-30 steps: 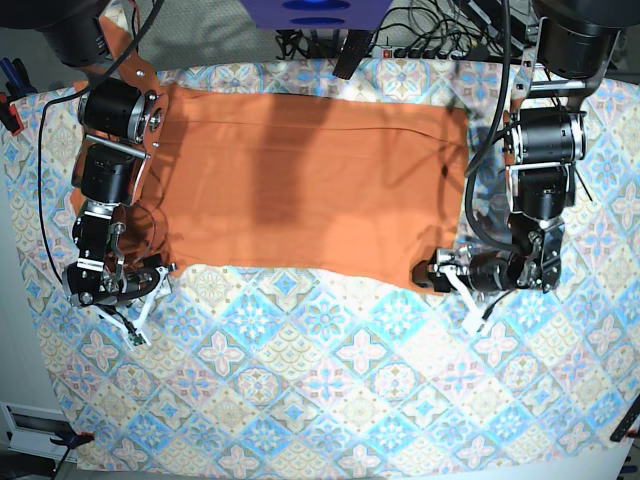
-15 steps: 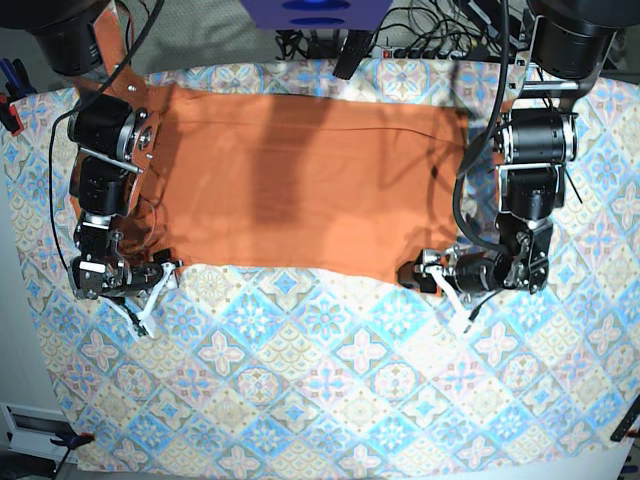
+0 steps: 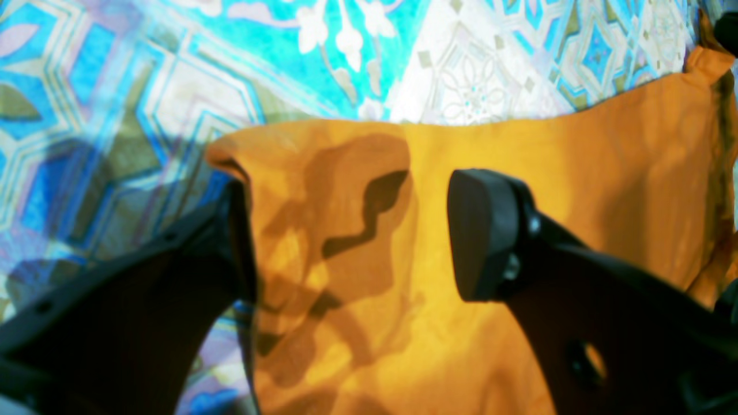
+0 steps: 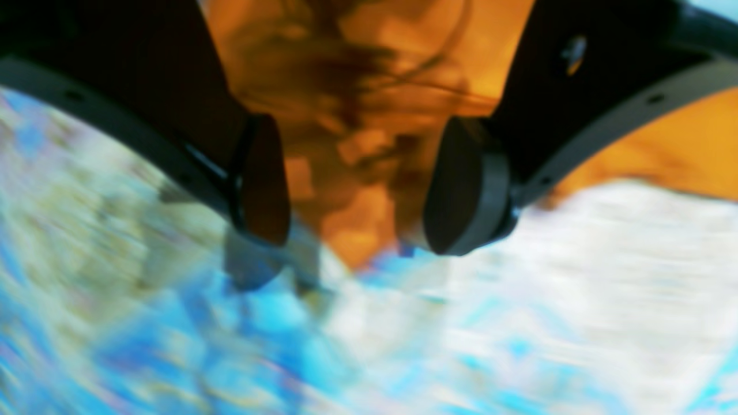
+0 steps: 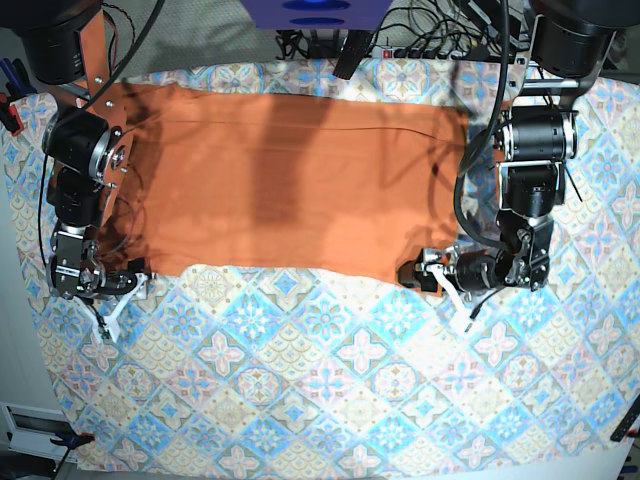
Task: Fold the T-shirt properly
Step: 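Lower both grippers onto the shirt's long edge opposite the robot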
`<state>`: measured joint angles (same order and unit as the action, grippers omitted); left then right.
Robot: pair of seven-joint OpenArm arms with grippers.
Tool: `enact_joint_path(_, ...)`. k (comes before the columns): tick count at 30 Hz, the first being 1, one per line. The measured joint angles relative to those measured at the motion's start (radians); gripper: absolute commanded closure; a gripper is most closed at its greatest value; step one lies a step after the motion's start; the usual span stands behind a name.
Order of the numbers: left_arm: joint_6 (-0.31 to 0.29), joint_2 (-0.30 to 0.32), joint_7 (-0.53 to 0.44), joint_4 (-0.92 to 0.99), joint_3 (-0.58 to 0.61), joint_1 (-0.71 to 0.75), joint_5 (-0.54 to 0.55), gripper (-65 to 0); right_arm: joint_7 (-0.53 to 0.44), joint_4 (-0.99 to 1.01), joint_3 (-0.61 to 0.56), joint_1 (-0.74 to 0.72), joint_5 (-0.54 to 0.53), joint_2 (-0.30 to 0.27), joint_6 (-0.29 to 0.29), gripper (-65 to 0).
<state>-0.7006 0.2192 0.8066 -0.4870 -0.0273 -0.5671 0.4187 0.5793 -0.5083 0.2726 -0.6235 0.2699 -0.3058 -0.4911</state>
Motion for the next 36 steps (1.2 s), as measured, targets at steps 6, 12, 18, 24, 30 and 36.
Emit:
enact_joint_path(6,0.0,0.0,0.0,0.0,0.0,0.0,0.0,-43.0,0.011,0.002,0.005,-0.002,-0.008,0.01,-0.006,-38.9)
enact_joint_path(12,0.0,0.0,0.0,0.0,0.0,0.0,0.0,-43.0,0.008,0.003,0.007,-0.002,-0.008,0.006,-0.002,-38.9)
enact_joint_path(18,0.0,0.0,0.0,0.0,0.0,0.0,0.0,-43.0,0.001,0.011,0.007,-0.015,-0.007,0.009,-0.004,-39.0)
enact_joint_path(24,0.0,0.005,-0.008,-0.003,0.062,-0.001,0.002,-42.9,-0.122,0.161,0.003,-0.024,-0.008,0.006,0.029,-39.0)
enact_joint_path(30,-0.003,0.005,-0.008,-0.004,0.07,-0.002,0.004,-42.8,-0.213,0.24,0.002,-0.038,-0.012,0.001,0.069,-39.0)
enact_joint_path(36,-0.003,0.005,-0.008,-0.004,0.07,-0.001,0.004,-42.6,-0.216,0.241,0.001,-0.037,-0.016,-0.005,0.066,-38.7)
